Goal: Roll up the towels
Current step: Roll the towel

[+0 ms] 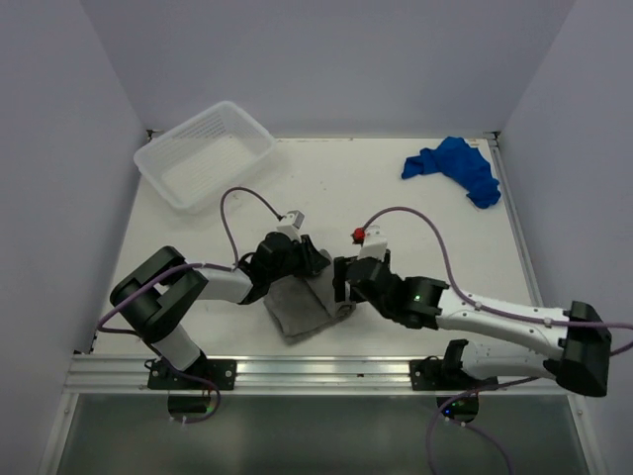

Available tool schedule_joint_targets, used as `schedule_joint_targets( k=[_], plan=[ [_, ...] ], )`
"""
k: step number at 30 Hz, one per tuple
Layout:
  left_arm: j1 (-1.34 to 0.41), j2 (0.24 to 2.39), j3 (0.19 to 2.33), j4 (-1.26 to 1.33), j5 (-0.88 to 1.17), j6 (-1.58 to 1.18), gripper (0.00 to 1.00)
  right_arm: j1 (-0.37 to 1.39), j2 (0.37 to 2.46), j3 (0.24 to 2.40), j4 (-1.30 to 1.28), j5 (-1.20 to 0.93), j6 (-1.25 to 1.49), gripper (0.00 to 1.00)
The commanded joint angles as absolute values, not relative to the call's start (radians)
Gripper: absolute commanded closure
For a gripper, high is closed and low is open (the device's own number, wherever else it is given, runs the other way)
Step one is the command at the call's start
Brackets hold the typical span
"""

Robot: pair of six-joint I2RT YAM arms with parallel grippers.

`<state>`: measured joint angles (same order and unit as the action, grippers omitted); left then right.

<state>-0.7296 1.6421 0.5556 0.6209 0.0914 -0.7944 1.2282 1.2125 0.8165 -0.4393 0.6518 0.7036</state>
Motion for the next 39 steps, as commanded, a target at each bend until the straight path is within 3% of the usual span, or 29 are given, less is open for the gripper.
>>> schedule_joint_targets(
  k=[1,8,17,20,21,23,25,27,35,39],
  plan=[
    [-0.735,1.681,0.508,0.515,0.058,-0.781,0.69,1.088,1.08,0.707,-0.255,0.358,0.73,0.22],
    [-0.736,1.674,0.5,0.519,0.057,-0.785,0.69,0.862,1.127,0.594,-0.04,-0.029,0.84,0.14],
    [-0.735,1.664,0.492,0.508,0.049,-0.781,0.69,0.805,1.27,0.491,0.135,-0.118,0.908,0.12],
    [-0.735,1.664,0.485,0.511,0.041,-0.785,0.69,0.805,1.316,0.466,0.21,-0.163,0.933,0.19],
    [-0.736,1.666,0.483,0.514,0.041,-0.785,0.69,0.805,1.328,0.465,0.213,-0.167,0.936,0.29],
    [-0.735,1.667,0.485,0.517,0.043,-0.787,0.7,0.805,1.327,0.462,0.216,-0.163,0.925,0.39],
    [-0.735,1.664,0.491,0.515,0.044,-0.785,0.7,0.805,1.31,0.466,0.195,-0.146,0.902,0.53],
    [-0.733,1.655,0.511,0.506,0.04,-0.778,0.7,0.807,1.293,0.475,0.151,-0.1,0.847,0.58],
    [-0.696,1.52,0.687,0.307,0.005,-0.692,0.68,0.932,1.236,0.505,0.006,0.222,0.735,0.6],
    [-0.689,1.457,0.785,0.227,-0.024,-0.667,0.66,1.066,1.267,0.561,-0.076,0.543,0.727,0.6]
  ],
)
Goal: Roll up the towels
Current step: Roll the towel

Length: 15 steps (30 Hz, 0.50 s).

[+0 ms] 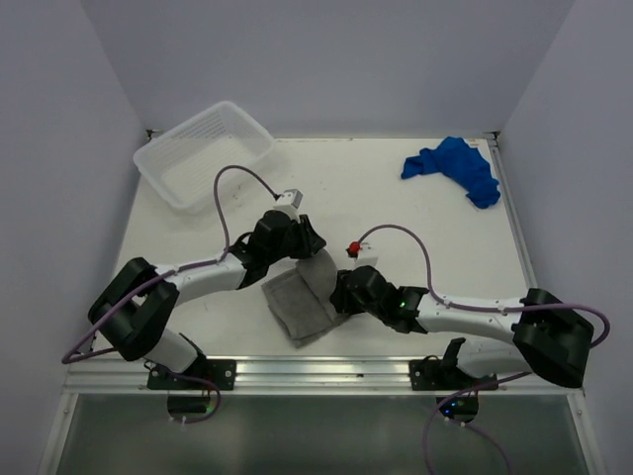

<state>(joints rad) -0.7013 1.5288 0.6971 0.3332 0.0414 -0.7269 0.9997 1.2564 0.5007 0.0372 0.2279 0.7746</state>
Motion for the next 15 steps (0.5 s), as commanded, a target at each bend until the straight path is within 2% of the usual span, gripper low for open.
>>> schedule_joint_targets(
  k=[1,6,8,15],
  plan=[
    [-0.687,1.436,0.795,0.221,-0.023,-0.664,0.66,1.118,1.281,0.577,-0.096,0.593,0.727,0.6],
    [-0.689,1.401,0.804,0.216,0.027,-0.673,0.65,1.271,1.408,0.739,-0.279,0.839,0.732,0.6],
    [-0.69,1.394,0.782,0.242,0.044,-0.69,0.65,1.324,1.494,0.82,-0.372,0.906,0.768,0.57],
    [-0.736,1.396,0.646,0.319,0.074,-0.745,0.65,1.407,1.683,0.962,-0.526,0.969,0.868,0.49]
  ],
)
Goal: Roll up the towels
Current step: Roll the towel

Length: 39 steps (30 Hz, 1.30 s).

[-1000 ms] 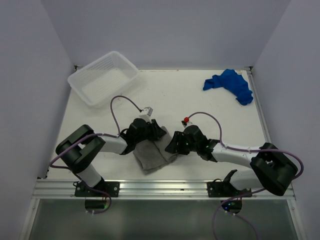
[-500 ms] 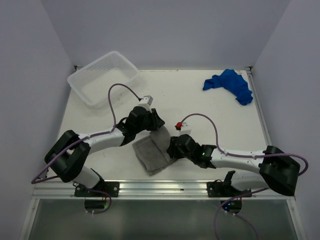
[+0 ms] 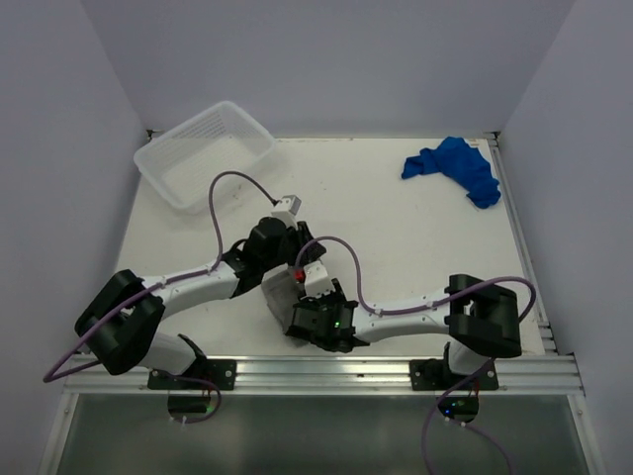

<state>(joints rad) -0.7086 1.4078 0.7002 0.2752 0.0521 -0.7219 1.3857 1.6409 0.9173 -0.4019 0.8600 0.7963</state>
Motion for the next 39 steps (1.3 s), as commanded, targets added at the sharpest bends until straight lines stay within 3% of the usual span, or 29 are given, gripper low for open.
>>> schedule_joint_targets(
  k=[1,8,15,19,23,29,34,39],
  plan=[
    [-0.751,1.404,0.631,0.337,0.074,-0.756,0.65,1.42,1.695,0.971,-0.535,0.979,0.87,0.48],
    [-0.785,1.443,0.522,0.391,0.06,-0.785,0.66,1.45,1.743,1.031,-0.589,1.0,0.888,0.39],
    [-0.785,1.427,0.436,0.379,0.003,-0.776,0.66,1.448,1.643,1.025,-0.546,0.924,0.801,0.17],
    [-0.785,1.422,0.39,0.394,-0.021,-0.782,0.66,1.431,1.479,0.994,-0.482,0.832,0.73,0.05],
    [-0.785,1.422,0.339,0.426,-0.021,-0.796,0.66,1.372,1.31,0.901,-0.384,0.698,0.724,0.04],
    [-0.784,1.422,0.319,0.448,-0.017,-0.805,0.66,1.14,1.119,0.697,-0.178,0.298,0.805,0.06],
    [-0.784,1.424,0.316,0.454,-0.017,-0.807,0.66,1.043,1.13,0.573,-0.028,0.092,0.905,0.08],
    [-0.785,1.424,0.304,0.463,-0.018,-0.813,0.66,1.034,1.228,0.494,0.093,0.017,0.968,0.1]
  ],
)
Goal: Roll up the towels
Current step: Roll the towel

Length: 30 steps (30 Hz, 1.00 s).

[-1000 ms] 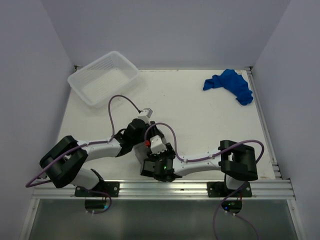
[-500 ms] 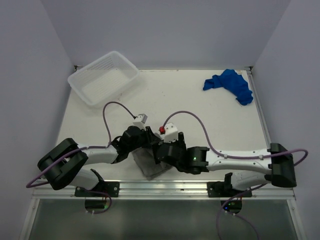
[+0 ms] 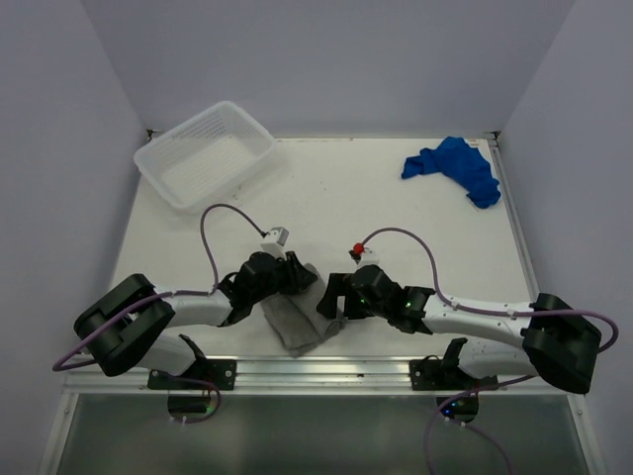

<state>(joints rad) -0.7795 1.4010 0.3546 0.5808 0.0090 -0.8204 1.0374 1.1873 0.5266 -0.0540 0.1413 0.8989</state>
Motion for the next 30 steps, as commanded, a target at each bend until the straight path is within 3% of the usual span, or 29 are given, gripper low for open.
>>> schedule_joint_targets(
  k=[1,3,8,9,13,20,30],
  plan=[
    [-0.785,1.424,0.299,0.465,-0.02,-0.815,0.66,1.034,1.238,0.468,0.133,0.011,0.986,0.13],
    [-0.785,1.422,0.293,0.472,-0.023,-0.818,0.66,1.035,1.249,0.451,0.159,0.005,0.999,0.16],
    [-0.785,1.433,0.294,0.488,-0.018,-0.824,0.66,1.035,1.246,0.436,0.17,0.003,0.98,0.36],
    [-0.785,1.433,0.298,0.486,-0.02,-0.825,0.66,1.035,1.24,0.434,0.166,0.014,0.974,0.45],
    [-0.785,1.408,0.345,0.436,-0.029,-0.81,0.66,1.043,1.198,0.449,0.111,0.078,0.89,0.62],
    [-0.746,1.299,0.529,0.252,-0.074,-0.755,0.66,1.166,1.158,0.552,-0.101,0.444,0.735,0.7],
    [-0.718,1.23,0.677,0.138,-0.061,-0.707,0.63,1.448,1.362,0.702,-0.178,0.959,0.632,0.69]
  ],
)
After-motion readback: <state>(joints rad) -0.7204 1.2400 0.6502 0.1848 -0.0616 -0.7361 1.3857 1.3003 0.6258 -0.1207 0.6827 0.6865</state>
